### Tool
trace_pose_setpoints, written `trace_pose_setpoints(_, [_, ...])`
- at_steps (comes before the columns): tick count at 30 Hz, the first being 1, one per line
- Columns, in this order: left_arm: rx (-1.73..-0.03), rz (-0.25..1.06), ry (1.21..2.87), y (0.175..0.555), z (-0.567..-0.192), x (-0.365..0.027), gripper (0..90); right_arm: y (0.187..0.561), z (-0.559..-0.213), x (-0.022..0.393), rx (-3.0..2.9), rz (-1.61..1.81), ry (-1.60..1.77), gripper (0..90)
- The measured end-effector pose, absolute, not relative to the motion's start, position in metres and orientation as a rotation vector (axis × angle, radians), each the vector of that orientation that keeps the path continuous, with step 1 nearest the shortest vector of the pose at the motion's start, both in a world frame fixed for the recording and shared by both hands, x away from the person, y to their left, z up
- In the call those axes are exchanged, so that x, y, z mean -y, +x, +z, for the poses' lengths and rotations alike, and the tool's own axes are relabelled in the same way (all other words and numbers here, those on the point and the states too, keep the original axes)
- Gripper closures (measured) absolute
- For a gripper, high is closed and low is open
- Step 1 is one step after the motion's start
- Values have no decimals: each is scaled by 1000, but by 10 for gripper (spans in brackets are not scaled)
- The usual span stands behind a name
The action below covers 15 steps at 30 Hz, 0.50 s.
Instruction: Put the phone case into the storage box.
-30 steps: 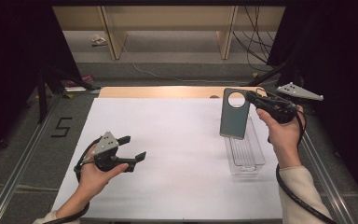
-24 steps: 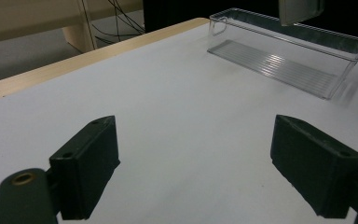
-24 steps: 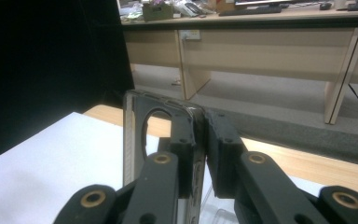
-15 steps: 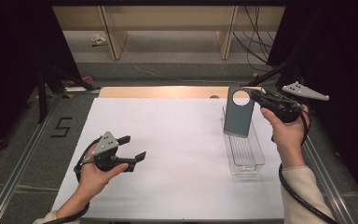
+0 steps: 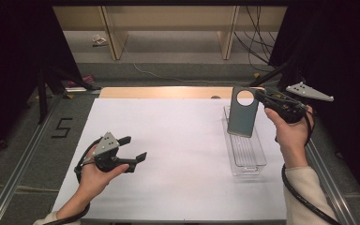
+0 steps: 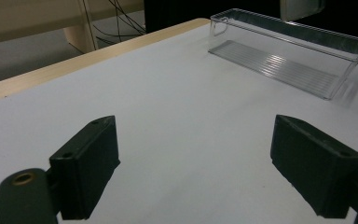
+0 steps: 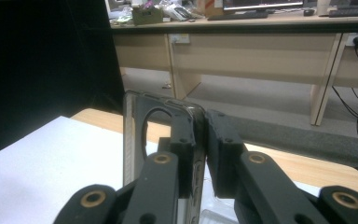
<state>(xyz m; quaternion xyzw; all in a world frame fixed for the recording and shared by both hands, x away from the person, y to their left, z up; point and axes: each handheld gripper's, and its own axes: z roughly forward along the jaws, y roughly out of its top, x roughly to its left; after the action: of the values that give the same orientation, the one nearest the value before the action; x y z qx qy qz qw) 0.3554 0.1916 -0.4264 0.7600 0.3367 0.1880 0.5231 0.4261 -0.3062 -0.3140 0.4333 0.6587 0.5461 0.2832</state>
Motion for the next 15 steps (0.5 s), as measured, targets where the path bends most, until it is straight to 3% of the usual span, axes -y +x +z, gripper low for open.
trace_pose_setpoints(15, [-805,449,1820,355,-427,-191,150,426,-314,310,-1749,1453,1165,822])
